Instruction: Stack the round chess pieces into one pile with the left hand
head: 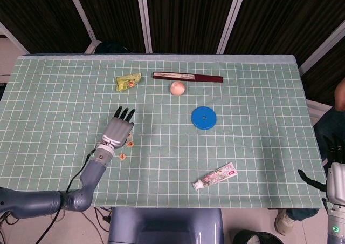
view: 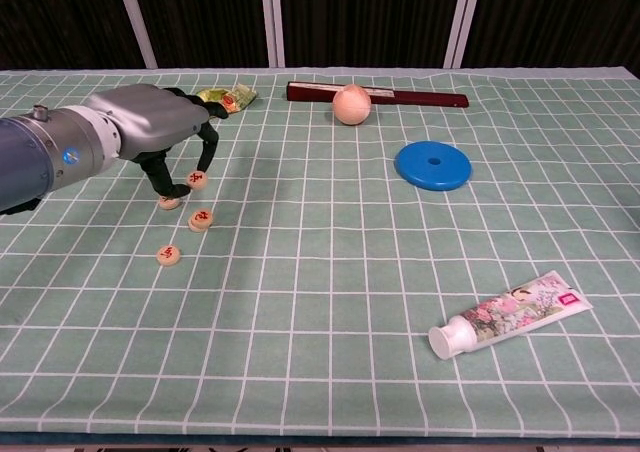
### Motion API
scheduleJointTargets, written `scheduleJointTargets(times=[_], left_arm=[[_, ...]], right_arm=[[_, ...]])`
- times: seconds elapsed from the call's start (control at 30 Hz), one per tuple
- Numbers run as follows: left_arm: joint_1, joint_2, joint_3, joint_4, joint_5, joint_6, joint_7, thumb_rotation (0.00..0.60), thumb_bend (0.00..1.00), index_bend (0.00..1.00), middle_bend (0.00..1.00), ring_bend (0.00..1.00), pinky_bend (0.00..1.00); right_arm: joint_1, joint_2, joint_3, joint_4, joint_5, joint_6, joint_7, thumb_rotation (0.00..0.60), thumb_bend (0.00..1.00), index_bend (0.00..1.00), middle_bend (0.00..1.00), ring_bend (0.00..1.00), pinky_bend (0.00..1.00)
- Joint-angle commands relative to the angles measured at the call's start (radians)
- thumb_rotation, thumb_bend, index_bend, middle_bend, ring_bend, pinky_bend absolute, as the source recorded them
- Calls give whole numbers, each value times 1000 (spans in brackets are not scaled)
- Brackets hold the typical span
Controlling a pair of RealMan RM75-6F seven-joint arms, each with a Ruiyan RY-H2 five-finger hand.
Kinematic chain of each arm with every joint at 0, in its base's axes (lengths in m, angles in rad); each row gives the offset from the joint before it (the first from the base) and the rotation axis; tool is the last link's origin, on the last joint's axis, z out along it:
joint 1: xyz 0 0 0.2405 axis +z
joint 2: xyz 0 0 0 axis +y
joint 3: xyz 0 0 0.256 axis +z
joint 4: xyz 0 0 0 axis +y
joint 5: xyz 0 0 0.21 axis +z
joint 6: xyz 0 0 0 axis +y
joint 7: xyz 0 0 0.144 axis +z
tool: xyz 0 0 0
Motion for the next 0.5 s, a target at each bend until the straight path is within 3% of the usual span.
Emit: scheduleJointTargets(times=[0.03,0.5], left_arm=[[-1,-8,9,4,9,-5,-2,600,305,496,19,0,0],[-2,-29,30,6,19,4,13,600,305,493,19,0,0]], right_arm=[[0,0,0,0,0,0,-1,600,233,92,14,0,0],[1,0,0,3,-1,-1,1,600,232,92,13,0,0]])
